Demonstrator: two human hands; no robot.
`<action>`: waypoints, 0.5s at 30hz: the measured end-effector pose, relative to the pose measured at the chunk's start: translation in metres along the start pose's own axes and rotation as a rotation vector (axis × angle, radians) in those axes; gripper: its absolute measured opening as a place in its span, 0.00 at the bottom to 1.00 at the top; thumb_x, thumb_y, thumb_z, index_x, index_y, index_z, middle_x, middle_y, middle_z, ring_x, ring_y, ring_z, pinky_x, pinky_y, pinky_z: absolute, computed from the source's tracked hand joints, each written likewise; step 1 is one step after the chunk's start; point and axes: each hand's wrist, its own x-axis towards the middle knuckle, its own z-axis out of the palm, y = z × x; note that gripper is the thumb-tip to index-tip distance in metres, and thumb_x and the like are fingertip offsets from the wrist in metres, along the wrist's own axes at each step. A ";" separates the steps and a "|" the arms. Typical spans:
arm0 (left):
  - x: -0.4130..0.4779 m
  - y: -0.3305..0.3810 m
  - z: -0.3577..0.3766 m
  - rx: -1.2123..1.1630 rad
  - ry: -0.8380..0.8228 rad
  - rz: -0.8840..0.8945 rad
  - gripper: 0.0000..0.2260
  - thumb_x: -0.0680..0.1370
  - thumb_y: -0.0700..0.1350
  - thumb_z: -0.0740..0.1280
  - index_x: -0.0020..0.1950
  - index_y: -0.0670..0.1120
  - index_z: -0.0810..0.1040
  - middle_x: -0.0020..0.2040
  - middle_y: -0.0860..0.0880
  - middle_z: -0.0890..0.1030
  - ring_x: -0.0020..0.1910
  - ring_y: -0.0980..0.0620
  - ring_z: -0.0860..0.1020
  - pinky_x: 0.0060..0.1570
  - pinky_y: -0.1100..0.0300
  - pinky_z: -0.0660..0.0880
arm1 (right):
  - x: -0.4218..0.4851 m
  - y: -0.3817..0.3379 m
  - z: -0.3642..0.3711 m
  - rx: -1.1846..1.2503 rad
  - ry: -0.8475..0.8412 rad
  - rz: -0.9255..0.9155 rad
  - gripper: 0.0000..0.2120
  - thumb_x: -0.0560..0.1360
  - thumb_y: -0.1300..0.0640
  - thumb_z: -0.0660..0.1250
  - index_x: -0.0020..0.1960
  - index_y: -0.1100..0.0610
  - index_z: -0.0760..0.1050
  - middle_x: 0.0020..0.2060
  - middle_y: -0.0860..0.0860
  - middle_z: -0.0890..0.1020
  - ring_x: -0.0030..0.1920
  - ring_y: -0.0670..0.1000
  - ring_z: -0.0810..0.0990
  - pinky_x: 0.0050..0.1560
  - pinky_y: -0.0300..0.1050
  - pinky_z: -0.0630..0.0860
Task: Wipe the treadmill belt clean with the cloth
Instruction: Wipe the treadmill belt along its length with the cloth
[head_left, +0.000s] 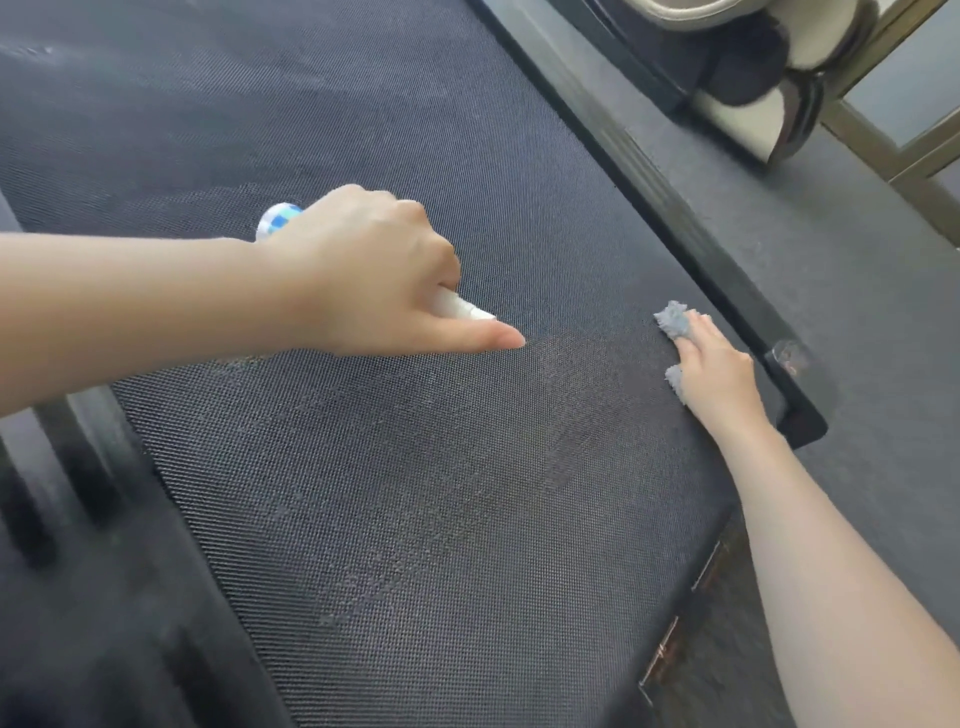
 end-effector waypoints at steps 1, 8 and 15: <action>0.003 0.001 0.001 -0.003 0.003 0.004 0.34 0.64 0.76 0.43 0.28 0.46 0.67 0.28 0.50 0.73 0.28 0.53 0.69 0.26 0.61 0.54 | 0.004 0.010 -0.005 -0.014 0.002 0.047 0.20 0.81 0.57 0.54 0.72 0.58 0.63 0.73 0.54 0.63 0.74 0.52 0.58 0.73 0.44 0.52; 0.024 0.013 0.011 -0.057 0.033 0.062 0.36 0.62 0.77 0.40 0.27 0.46 0.66 0.26 0.49 0.72 0.27 0.50 0.69 0.29 0.59 0.59 | 0.011 0.054 -0.017 -0.090 0.004 0.195 0.15 0.80 0.59 0.51 0.63 0.61 0.69 0.61 0.60 0.73 0.62 0.63 0.69 0.57 0.51 0.64; 0.026 0.021 0.008 -0.077 0.060 0.104 0.36 0.63 0.78 0.40 0.26 0.46 0.64 0.24 0.50 0.70 0.25 0.50 0.68 0.30 0.57 0.69 | -0.007 0.040 -0.014 -0.021 0.059 0.199 0.15 0.80 0.59 0.54 0.63 0.62 0.70 0.64 0.60 0.73 0.63 0.63 0.71 0.60 0.51 0.65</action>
